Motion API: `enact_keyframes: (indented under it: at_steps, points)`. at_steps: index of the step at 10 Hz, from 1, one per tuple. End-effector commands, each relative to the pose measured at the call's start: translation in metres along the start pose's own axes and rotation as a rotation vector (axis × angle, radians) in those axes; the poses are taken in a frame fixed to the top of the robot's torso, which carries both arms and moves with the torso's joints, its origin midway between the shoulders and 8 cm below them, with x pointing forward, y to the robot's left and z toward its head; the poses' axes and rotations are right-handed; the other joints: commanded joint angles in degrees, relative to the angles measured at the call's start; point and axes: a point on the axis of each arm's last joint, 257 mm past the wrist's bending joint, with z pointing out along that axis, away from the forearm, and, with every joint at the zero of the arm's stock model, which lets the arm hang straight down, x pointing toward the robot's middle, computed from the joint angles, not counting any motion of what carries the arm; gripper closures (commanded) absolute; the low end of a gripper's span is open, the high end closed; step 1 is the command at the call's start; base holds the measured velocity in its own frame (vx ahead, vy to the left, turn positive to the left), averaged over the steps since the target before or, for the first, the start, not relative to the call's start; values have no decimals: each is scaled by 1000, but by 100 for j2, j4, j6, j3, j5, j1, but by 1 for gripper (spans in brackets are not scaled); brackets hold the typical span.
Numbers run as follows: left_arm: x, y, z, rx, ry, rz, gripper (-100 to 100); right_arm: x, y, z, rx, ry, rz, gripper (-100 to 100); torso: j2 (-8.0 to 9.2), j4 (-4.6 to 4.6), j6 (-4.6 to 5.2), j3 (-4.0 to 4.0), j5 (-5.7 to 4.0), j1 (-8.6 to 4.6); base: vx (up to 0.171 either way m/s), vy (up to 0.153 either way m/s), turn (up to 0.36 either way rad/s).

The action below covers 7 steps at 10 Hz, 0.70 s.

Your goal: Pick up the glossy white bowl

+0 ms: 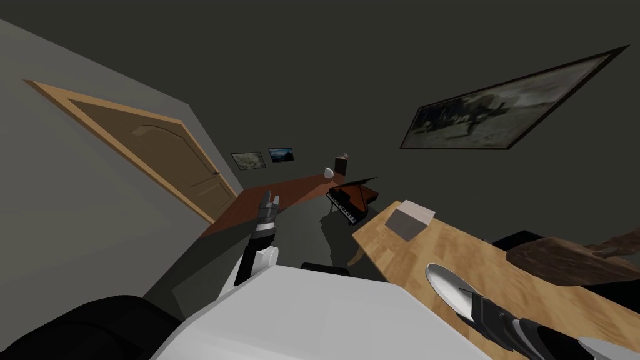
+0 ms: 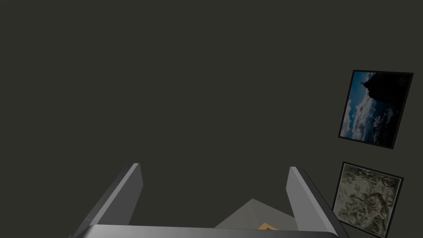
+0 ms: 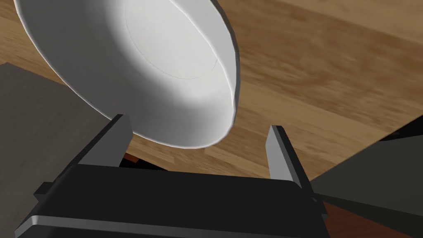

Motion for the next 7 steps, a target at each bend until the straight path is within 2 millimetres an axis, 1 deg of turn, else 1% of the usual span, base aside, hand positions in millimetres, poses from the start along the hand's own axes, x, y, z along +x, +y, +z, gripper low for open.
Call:
enact_keyframes:
  at_steps: [1, 2, 3, 4, 5, 6, 7]
  points:
    - [0, 0, 0, 0, 0, 0, 0, 0, 0, 0, 0, 0, 0, -100, 0, 0, 0, 0, 0, 0, 12, 2, -1]
    - [0, 0, 0, 0, 0, 0, 0, 1, 1, 0, -2, 1, -2, 0, 7, 2, 0, 4, 1, -1, 0, 0, 0]
    - [0, 0, 0, 0, 0, 0, 0, 4, 9, 9, 2, 4, 8, -100, 12, 3, 0, 7, 0, -1, 11, -22, 85]
    - [0, 0, 0, 0, 0, 0, 0, 6, 17, 15, 4, 6, 16, -100, 10, 3, -2, 6, -3, -10, 20, -47, 97]
    - [0, 0, 0, 0, 0, 0, 0, 5, 13, 13, 0, 3, 12, -100, 8, 2, -1, 5, -5, -19, 10, -23, 18]
    - [0, 0, 0, 0, 0, 0, 0, 5, 13, 13, 2, 4, 12, 100, 11, 3, 1, 6, -2, -13, 0, 0, 0]
    - [0, 0, 0, 0, 0, 0, 0, 5, 14, 13, 1, 4, 12, 100, 13, 4, 0, 8, 0, -7, -3, 5, -11]
